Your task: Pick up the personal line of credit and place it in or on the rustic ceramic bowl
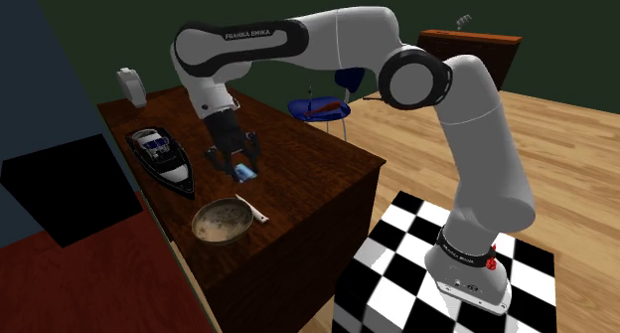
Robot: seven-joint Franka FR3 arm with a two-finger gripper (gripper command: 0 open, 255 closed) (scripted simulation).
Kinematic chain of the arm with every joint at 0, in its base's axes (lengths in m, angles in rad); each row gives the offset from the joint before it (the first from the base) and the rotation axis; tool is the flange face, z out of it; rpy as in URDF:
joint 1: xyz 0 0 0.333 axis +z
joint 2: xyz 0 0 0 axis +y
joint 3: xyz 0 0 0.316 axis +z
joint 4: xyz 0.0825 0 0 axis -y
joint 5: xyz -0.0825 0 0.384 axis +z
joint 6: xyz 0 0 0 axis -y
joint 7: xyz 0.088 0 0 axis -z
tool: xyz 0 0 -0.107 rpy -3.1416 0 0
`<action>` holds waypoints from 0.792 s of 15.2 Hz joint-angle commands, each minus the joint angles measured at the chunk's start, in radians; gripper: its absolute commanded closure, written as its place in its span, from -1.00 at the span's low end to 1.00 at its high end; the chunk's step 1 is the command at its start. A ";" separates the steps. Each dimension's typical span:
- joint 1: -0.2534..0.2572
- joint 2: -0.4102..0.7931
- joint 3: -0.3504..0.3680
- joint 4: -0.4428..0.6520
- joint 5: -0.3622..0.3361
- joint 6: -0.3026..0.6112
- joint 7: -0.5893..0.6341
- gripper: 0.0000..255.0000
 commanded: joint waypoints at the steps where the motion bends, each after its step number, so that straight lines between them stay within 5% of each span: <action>1: 0.033 0.037 0.012 0.056 0.007 -0.007 0.046 1.00; 6: 0.120 0.161 0.038 0.261 0.017 -0.054 0.160 1.00; 12: 0.115 0.139 0.032 0.144 0.014 0.036 0.129 1.00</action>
